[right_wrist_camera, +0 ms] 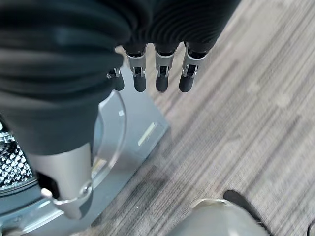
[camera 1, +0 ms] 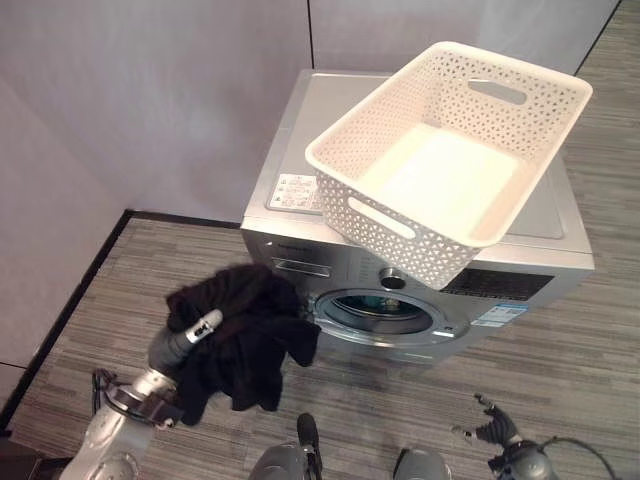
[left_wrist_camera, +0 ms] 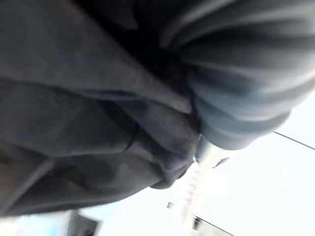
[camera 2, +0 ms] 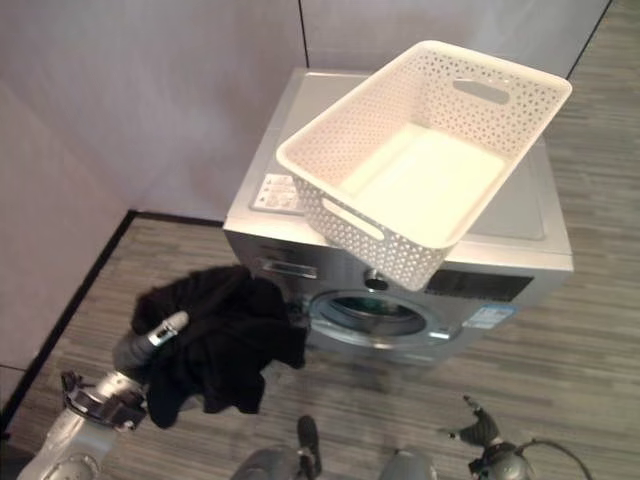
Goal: Grab the laundry basket,head to the washer,open it,put in the laundry and shut it.
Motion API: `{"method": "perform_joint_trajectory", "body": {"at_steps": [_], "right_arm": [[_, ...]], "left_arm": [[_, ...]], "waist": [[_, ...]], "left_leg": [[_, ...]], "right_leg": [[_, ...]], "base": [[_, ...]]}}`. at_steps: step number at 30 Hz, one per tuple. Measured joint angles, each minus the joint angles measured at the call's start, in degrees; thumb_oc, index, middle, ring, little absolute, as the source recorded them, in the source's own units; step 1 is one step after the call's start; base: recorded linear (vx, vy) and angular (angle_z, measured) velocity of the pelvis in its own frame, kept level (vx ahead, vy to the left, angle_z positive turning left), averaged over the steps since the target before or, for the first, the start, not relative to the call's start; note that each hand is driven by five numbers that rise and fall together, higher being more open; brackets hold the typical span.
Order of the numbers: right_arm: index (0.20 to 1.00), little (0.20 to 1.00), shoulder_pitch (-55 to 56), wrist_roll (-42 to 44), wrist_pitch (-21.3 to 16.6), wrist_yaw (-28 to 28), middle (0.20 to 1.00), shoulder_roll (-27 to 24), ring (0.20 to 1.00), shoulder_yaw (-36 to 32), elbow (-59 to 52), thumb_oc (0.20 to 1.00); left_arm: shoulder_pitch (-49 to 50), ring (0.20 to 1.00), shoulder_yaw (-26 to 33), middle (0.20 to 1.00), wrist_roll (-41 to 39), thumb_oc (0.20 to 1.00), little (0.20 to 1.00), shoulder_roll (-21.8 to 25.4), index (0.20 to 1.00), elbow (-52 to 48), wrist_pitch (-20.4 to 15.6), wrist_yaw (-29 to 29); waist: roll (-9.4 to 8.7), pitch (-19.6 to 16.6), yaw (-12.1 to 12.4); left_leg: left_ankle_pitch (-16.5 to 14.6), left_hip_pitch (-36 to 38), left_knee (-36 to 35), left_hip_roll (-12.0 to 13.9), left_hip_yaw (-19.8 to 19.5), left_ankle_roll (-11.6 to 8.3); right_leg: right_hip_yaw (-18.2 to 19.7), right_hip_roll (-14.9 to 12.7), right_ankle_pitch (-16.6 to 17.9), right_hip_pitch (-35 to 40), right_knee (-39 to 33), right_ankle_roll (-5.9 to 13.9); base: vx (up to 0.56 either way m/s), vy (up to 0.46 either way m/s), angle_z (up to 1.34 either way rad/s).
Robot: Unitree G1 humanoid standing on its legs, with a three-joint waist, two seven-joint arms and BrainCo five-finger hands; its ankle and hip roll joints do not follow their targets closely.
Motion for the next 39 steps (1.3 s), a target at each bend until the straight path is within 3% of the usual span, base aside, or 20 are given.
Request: {"method": "perform_joint_trajectory", "body": {"at_steps": [1, 2, 3, 4, 5, 7, 8, 12, 13, 14, 17, 20, 24, 27, 28, 30, 33, 35, 36, 39], "right_arm": [[1.0, 1.0, 0.0, -0.9, 0.0, 0.0, 1.0, -1.5, 1.0, 0.0, -1.2, 1.0], [1.0, 1.0, -0.3, -1.9, 0.2, -0.2, 1.0, -2.8, 1.0, -0.1, -1.7, 1.0], [1.0, 1.0, 0.5, -2.5, 0.2, -0.2, 1.0, -3.3, 1.0, 0.0, -3.7, 1.0], [1.0, 1.0, 1.0, -3.1, -0.1, -0.2, 1.0, -3.8, 1.0, -0.1, -5.2, 1.0], [1.0, 1.0, 2.1, -5.2, -1.1, -0.9, 1.0, -4.5, 1.0, 0.0, -8.4, 1.0], [1.0, 1.0, 1.6, -5.9, -1.2, -1.0, 1.0, -3.5, 1.0, -0.1, -7.5, 1.0], [1.0, 1.0, 1.7, -6.1, -1.5, -1.5, 1.0, -3.7, 1.0, -1.3, -7.0, 1.0], [1.0, 1.0, 1.5, -6.0, -1.0, -3.6, 1.0, -3.4, 1.0, -4.9, -3.3, 1.0], [1.0, 1.0, 1.8, -5.6, -1.1, -3.9, 1.0, -3.9, 1.0, -5.9, -3.3, 1.0], [1.0, 1.0, 2.4, -4.3, -1.2, -5.0, 1.0, -3.8, 1.0, -7.7, -3.6, 1.0], [1.0, 1.0, 4.6, -2.7, -1.2, -6.0, 1.0, -3.0, 1.0, -7.8, -4.1, 1.0], [1.0, 1.0, 7.8, -2.7, -1.3, -6.0, 1.0, -1.1, 1.0, -7.3, -6.6, 1.0], [1.0, 1.0, 8.1, -1.4, -2.2, -6.3, 1.0, -0.1, 1.0, -7.4, -7.6, 1.0], [1.0, 1.0, 6.7, 0.2, -2.4, -6.4, 1.0, 1.8, 1.0, -7.4, -6.8, 1.0], [1.0, 1.0, 6.0, 1.9, -2.4, -6.7, 1.0, 3.5, 1.0, -6.1, -6.8, 1.0], [1.0, 1.0, 5.5, 2.8, -2.4, -7.0, 1.0, 3.7, 1.0, -4.0, -6.6, 1.0], [1.0, 1.0, 4.0, 5.4, -2.3, -8.6, 1.0, 4.6, 1.0, -0.8, -5.6, 1.0], [1.0, 1.0, 2.4, 6.3, -2.3, -8.8, 1.0, 5.6, 1.0, 0.7, -4.7, 1.0], [1.0, 1.0, 2.0, 7.4, -2.4, -8.9, 1.0, 6.1, 1.0, 2.6, -5.0, 1.0], [1.0, 1.0, 2.0, 8.7, -2.5, -9.0, 1.0, 6.5, 1.0, 5.1, -5.1, 1.0]], "left_arm": [[-0.9, 0.2, -0.7, 0.2, -0.1, 0.2, 0.2, -1.3, 0.2, 2.0, 0.2, -0.2], [-0.8, 0.2, -1.2, 0.2, -0.5, 0.2, 0.2, -3.3, 0.2, 4.9, 1.0, 0.0], [-0.3, 0.2, -1.5, 0.2, -0.5, 0.2, 0.2, -3.0, 0.2, 5.3, 1.1, 0.0], [-0.3, 0.2, -1.4, 0.2, -0.6, 0.2, 0.2, -3.0, 0.2, 5.4, 1.1, 0.0], [-0.6, 0.2, -1.4, 0.2, -1.0, 0.2, 0.2, -3.2, 0.2, 5.8, 0.9, -0.1], [-1.7, 0.2, -1.9, 0.2, -1.0, 0.2, 0.2, -3.7, 0.2, 6.3, 1.3, 0.0], [-2.2, 0.2, -2.9, 0.2, -1.1, 0.2, 0.2, -5.4, 0.2, 6.6, 1.9, 0.2], [-3.8, 0.2, -8.0, 0.2, -0.9, 0.2, 0.2, -5.3, 0.2, 6.7, 2.6, 0.6], [-4.2, 0.2, -8.5, 0.2, -0.9, 0.2, 0.2, -5.8, 0.2, 6.7, 2.6, 0.8], [-4.4, 0.2, -8.3, 0.2, -0.9, 0.2, 0.2, -7.9, 0.2, 7.1, 2.5, 1.6], [-7.9, 0.2, -5.8, 0.2, -0.9, 0.2, 0.2, -14.0, 0.2, 9.8, 2.3, 4.1], [-9.8, 0.2, -5.6, 0.2, -0.9, 0.2, 0.2, -16.8, 0.2, 11.8, 1.8, 7.1], [-12.8, 0.2, -5.2, 0.2, -0.8, 0.2, 0.2, -19.3, 0.2, 14.7, 0.0, 9.9], [-19.7, 0.2, -3.8, 0.2, -0.3, 0.2, 0.2, -23.4, 0.2, 19.1, -2.4, 14.7], [-26.3, 0.2, -3.3, 0.2, -0.3, 0.2, 0.2, -25.9, 0.2, 22.8, -4.3, 18.9], [-31.8, 0.2, -2.5, 0.2, -0.3, 0.2, 0.2, -27.5, 0.2, 26.6, -5.2, 21.9], [-47.5, 0.2, 0.3, 0.2, 1.3, 0.2, 0.2, -31.7, 0.2, 37.2, -9.6, 30.6], [-53.4, 0.2, 2.8, 0.2, 1.3, 0.2, 0.2, -31.9, 0.2, 41.8, -11.0, 34.0], [-60.5, 0.2, 4.4, 0.2, 1.3, 0.2, 0.2, -32.1, 0.2, 44.0, -12.6, 37.5], [-69.0, 0.2, 8.3, 0.2, 1.2, 0.2, 0.2, -30.3, 0.2, 50.8, -14.5, 41.1]], "waist": [[-0.25, 0.7, 0.3], [0.16, 2.1, 0.4], [0.12, 2.5, 0.5], [0.07, 3.5, 0.3], [0.16, 4.9, 0.3], [-2.1, 6.6, 0.5], [-1.12, 6.9, 0.1], [-3.3, 8.2, -2.1], [-3.46, 8.3, -3.2], [-2.68, 8.8, -4.5], [-2.87, 10.4, -5.9], [-2.93, 11.6, -6.1], [-3.21, 12.1, -6.9], [-3.7, 12.6, -7.5], [-4.8, 13.1, -8.4], [-5.32, 13.4, -9.2], [-6.88, 13.1, -12.3], [-7.59, 12.6, -13.4], [-8.92, 11.6, -15.7], [-10.13, 7.9, -17.5]], "left_leg": [[-0.9, -1.6, 2.4, 0.0, 0.1, 0.17], [-2.9, -2.9, 6.6, 0.7, -0.3, -0.2], [-3.8, -3.7, 8.6, 1.2, -0.7, -0.9], [-4.5, -4.3, 10.5, 1.6, -1.0, -1.16], [-6.6, -8.4, 17.2, 3.2, -3.1, -2.18], [-7.9, -11.0, 21.5, 4.4, -4.7, -3.83], [-9.3, -14.2, 25.1, 8.0, -5.2, -5.28], [-9.5, -17.3, 26.3, 11.8, -5.3, -5.54], [-10.3, -18.1, 29.0, 11.8, -4.9, -4.99], [-12.3, -18.7, 30.6, 12.4, -5.4, -6.88], [-12.2, -22.0, 31.6, 13.3, -4.5, -7.3], [-13.4, -25.4, 35.1, 14.4, -4.7, -8.45], [-13.8, -28.1, 36.9, 15.5, -4.7, -8.98], [-13.9, -33.2, 39.2, 16.7, -5.1, -9.1], [-14.1, -35.0, 40.4, 17.8, -5.2, -9.2], [-14.1, -36.0, 40.6, 18.3, -5.3, -9.22], [-14.1, -38.2, 40.7, 20.0, -4.8, -9.28], [-14.1, -38.7, 40.7, 20.4, -4.7, -9.25], [-14.4, -39.2, 40.7, 21.1, -4.4, -9.76], [-14.7, -41.9, 41.6, 22.0, -4.5, -10.22]], "right_leg": [[-1.9, -2.6, 1.0, -1.9, -2.2, 1.36], [-3.6, -5.8, 3.8, -1.9, -7.9, 0.31], [-3.1, -6.9, 4.8, -2.2, -9.0, 1.1], [-2.6, -7.3, 6.1, -2.1, -10.4, 0.29], [-0.6, -5.7, 7.3, -1.5, -12.1, 0.26], [1.3, -3.3, 10.2, -2.4, -9.6, -1.1], [-0.2, -1.6, 5.6, -5.0, -4.6, -3.23], [-1.5, 0.5, 1.6, -10.3, 1.1, -5.59], [-1.3, 0.9, 1.3, -11.5, 2.0, -6.07], [-0.8, 2.3, 0.9, -13.0, 3.1, -5.84], [0.4, 3.0, 1.7, -17.7, 4.4, -6.34], [1.2, 3.3, -0.2, -22.3, 9.3, -8.33], [1.7, 4.3, -1.6, -26.2, 12.1, -8.87], [2.0, 5.2, -1.8, -31.2, 14.1, -9.32], [2.1, 5.9, -1.9, -33.2, 14.8, -9.72], [2.0, 6.3, -1.8, -34.2, 14.8, -9.6], [2.6, 8.4, -1.2, -36.7, 13.2, -8.95], [2.6, 9.0, -0.3, -37.2, 12.6, -9.04], [2.9, 10.1, -0.2, -38.2, 12.1, -8.92], [3.4, 11.4, -0.2, -41.3, 11.6, -8.79]], "base": [[-0.03, -0.237, 0.26], [-0.03, -0.433, 0.18], [-0.14, -0.524, 0.18], [-0.16, -0.35, 0.45], [-0.22, -0.295, 0.5], [-0.1, -0.232, 0.43], [-0.06, -0.172, 0.17], [-0.03, -0.105, 0.06], [-0.04, -0.098, -0.24], [-0.07, -0.068, -0.37], [-0.06, -0.08, -0.29], [-0.04, -0.037, -0.1], [-0.03, -0.055, -0.09], [-0.02, -0.043, -0.13], [-0.01, -0.033, -0.19], [0.01, -0.039, -0.2], [0.03, -0.033, -0.28], [0.04, -0.004, -0.27], [0.07, 0.018, -0.29], [0.06, 0.009, -0.32]]}}
